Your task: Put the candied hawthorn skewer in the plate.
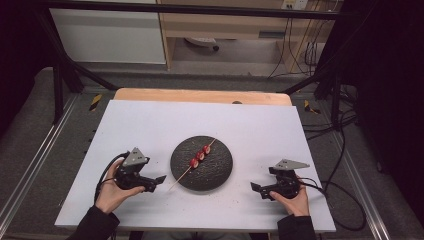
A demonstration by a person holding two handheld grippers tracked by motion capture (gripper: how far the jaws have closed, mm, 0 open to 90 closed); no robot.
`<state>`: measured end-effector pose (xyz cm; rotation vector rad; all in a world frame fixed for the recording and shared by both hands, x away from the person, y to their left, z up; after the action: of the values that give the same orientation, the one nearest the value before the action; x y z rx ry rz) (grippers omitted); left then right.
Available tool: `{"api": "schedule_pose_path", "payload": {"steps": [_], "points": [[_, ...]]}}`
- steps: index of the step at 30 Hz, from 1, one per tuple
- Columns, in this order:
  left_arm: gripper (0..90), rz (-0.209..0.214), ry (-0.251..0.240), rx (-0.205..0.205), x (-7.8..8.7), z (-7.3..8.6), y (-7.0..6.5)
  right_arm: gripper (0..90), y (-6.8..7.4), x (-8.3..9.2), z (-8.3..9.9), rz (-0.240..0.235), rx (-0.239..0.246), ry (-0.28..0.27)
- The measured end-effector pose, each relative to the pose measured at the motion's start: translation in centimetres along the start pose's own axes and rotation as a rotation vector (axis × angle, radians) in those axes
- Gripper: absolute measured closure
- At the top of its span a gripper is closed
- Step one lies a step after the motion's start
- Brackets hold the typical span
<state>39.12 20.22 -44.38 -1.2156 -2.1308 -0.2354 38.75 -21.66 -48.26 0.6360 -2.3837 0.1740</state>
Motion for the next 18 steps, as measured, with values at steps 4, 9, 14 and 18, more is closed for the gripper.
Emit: {"api": "schedule_pose_path", "payload": {"steps": [4, 9, 14, 18], "points": [[7.1, -0.019, -0.021, 0.019, 0.9, 1.4, 0.5, 0.6, 0.0, 0.0, 0.0, 0.002, 0.003, 0.002], [6.7, -0.036, -0.036, 0.033, 1.7, 3.2, 1.1, 0.6, 0.1, 0.0, 0.1, -0.001, 0.0, 0.011], [6.7, -0.058, -0.043, 0.049, 2.0, 4.8, 1.8, 0.6, 0.1, -0.1, 0.2, 0.0, 0.006, 0.02], [6.7, -0.074, -0.043, 0.061, 2.2, 5.5, 2.1, 0.6, 0.2, -0.2, 0.3, -0.004, 0.01, 0.03]]}}
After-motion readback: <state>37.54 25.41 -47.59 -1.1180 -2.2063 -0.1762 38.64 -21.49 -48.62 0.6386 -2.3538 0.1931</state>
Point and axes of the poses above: each handheld gripper's, and its own axes: x roughly backward along the jaws, z roughly out of its underside, y roughly to its left, the point moved 5 cm from there along -x, roughly forward along the jaws, and after that the axes turned 13 degrees about z, right-handed, at the moved point
